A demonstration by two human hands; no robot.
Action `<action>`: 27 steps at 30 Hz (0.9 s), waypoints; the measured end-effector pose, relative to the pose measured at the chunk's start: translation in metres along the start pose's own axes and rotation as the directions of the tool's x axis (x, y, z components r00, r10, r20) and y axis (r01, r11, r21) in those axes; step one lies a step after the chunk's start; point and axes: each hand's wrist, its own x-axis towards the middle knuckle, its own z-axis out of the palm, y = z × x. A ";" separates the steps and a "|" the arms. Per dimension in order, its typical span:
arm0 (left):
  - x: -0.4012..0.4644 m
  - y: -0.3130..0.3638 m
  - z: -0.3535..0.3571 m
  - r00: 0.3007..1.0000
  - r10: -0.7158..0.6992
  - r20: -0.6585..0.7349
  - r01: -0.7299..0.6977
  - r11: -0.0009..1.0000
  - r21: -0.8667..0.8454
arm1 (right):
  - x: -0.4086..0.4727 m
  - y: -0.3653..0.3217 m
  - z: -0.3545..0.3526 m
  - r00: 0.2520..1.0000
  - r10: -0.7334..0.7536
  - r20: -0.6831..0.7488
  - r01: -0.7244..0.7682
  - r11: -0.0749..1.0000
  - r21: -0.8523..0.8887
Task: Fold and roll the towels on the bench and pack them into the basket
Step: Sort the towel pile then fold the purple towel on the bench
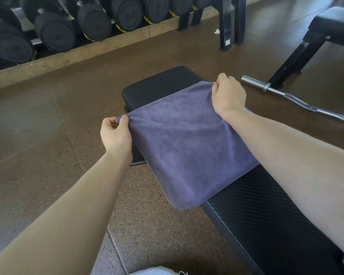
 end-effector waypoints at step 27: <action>0.018 0.013 -0.001 0.947 0.189 0.258 -0.296 0.824 0.483 | 0.004 -0.034 0.015 0.829 -0.556 0.067 0.558 0.812 -0.171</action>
